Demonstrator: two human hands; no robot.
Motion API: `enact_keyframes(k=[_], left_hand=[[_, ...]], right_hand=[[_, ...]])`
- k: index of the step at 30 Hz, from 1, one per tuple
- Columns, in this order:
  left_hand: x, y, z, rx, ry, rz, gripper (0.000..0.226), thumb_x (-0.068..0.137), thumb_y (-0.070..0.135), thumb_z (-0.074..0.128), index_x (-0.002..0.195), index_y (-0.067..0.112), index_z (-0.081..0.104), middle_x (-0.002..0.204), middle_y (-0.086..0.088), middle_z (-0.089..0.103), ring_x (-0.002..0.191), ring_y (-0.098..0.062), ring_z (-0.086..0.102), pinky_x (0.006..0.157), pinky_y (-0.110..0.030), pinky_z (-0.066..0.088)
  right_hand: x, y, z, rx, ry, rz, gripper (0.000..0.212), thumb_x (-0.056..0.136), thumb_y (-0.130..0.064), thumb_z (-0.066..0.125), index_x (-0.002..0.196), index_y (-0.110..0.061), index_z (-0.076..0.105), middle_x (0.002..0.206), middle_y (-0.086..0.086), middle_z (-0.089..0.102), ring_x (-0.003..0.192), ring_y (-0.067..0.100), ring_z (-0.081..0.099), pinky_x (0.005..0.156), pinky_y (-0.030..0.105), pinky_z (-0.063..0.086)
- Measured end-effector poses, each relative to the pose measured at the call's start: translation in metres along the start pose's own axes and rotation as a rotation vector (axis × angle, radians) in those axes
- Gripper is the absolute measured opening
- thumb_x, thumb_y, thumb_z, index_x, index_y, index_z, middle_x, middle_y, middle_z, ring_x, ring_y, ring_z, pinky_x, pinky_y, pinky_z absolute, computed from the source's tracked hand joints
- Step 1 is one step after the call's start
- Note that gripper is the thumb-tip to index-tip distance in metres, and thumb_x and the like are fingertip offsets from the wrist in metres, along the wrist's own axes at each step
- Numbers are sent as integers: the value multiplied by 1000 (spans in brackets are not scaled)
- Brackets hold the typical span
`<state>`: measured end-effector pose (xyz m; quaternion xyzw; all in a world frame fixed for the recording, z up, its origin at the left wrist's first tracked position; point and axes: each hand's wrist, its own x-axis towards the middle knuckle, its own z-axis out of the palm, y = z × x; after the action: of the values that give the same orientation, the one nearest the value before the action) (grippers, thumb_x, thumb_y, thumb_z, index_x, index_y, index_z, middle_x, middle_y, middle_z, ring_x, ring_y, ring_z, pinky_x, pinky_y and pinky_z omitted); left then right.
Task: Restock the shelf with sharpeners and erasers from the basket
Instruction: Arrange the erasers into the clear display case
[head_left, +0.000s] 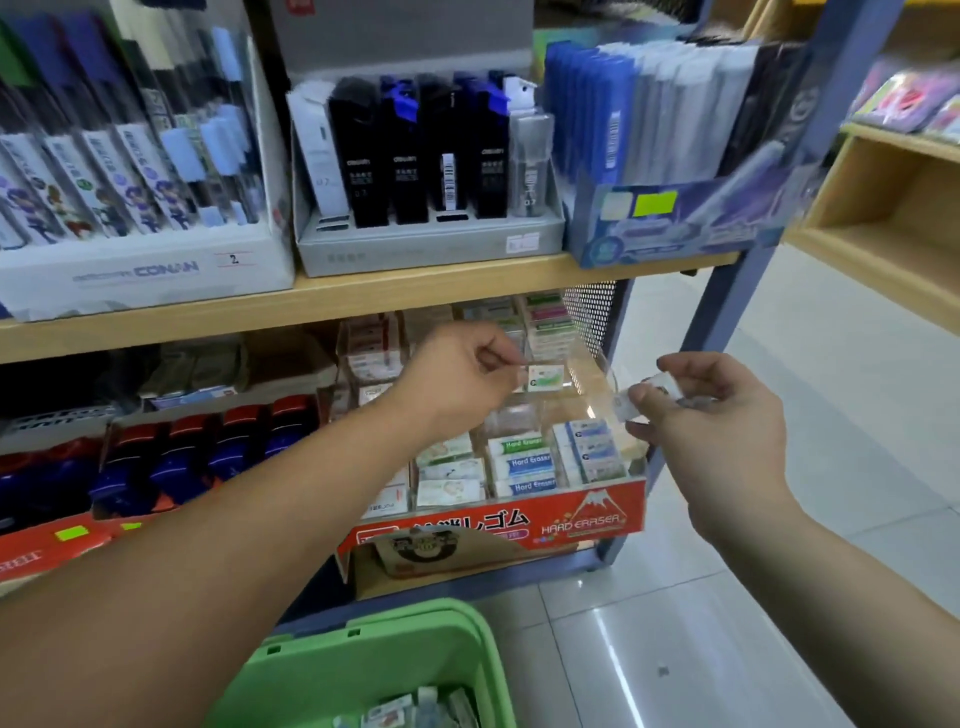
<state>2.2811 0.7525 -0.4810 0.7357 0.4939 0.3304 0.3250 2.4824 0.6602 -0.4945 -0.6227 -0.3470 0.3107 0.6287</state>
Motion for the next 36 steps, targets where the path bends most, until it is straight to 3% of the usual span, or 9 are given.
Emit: enact_keyframes(k=[4, 11, 17, 20, 24, 27, 31, 33, 36], left_hand=[[36, 8, 37, 95, -69, -27, 9, 88, 10, 78, 88, 18, 75, 82, 11, 69, 78, -7, 66, 72, -20, 56], [65, 21, 50, 390, -271, -109, 13, 87, 15, 79, 84, 27, 75, 82, 19, 67, 81, -1, 64, 64, -15, 46], [31, 42, 31, 82, -119, -131, 6, 97, 14, 63, 98, 18, 68, 93, 10, 68, 87, -5, 63, 60, -7, 47], [-2, 32, 37, 84, -245, -26, 10, 89, 7, 72, 88, 17, 73, 88, 6, 72, 83, -7, 69, 75, -22, 59], [-16, 16, 52, 177, -383, -46, 10, 88, 16, 77, 82, 23, 74, 81, 10, 74, 76, -3, 69, 75, -30, 61], [-18, 20, 53, 276, -453, 2, 6, 91, 25, 74, 89, 31, 74, 86, 15, 69, 80, -2, 66, 74, -27, 58], [-17, 23, 49, 491, -469, 91, 21, 97, 27, 65, 113, 35, 76, 103, 21, 55, 101, -7, 59, 90, -33, 54], [-19, 24, 49, 366, -351, 74, 32, 97, 15, 61, 122, 30, 73, 113, 15, 60, 105, -8, 60, 89, -30, 55], [-26, 32, 49, -96, -258, -86, 34, 93, 7, 66, 120, 27, 72, 109, 9, 70, 93, -7, 68, 76, -22, 57]], right_hand=[[0, 5, -6, 25, -17, 25, 18, 94, -12, 77, 103, -22, 66, 104, -8, 62, 73, 20, 75, 51, 32, 61], [2, 9, -14, 4, 0, 49, 17, 93, -19, 78, 102, -28, 66, 106, -6, 65, 67, 5, 74, 42, 20, 51], [4, 11, -23, 16, 45, 56, 18, 94, -14, 77, 102, -26, 66, 109, -1, 65, 81, 29, 66, 39, 14, 42], [3, 10, -25, 20, 53, 87, 21, 94, -12, 76, 95, -29, 64, 106, 4, 66, 70, 25, 63, 38, 15, 41], [0, 8, -23, 21, 45, 97, 18, 93, -10, 77, 98, -23, 66, 103, 10, 67, 48, 11, 59, 39, 18, 42], [-2, 8, -21, 19, 16, 118, 14, 93, -12, 77, 102, -19, 69, 105, 13, 69, 48, 7, 63, 40, 18, 44], [-4, 4, -21, 80, -35, 198, 8, 101, -12, 67, 107, -13, 72, 97, 11, 75, 51, 7, 67, 39, 18, 44], [-4, 3, -22, 85, -60, 221, 11, 103, -12, 62, 108, -13, 73, 89, 9, 74, 44, 9, 60, 38, 21, 42], [-4, 4, -21, 88, -102, 241, 13, 104, -12, 61, 106, -14, 74, 77, 6, 73, 39, 10, 49, 36, 23, 39]])
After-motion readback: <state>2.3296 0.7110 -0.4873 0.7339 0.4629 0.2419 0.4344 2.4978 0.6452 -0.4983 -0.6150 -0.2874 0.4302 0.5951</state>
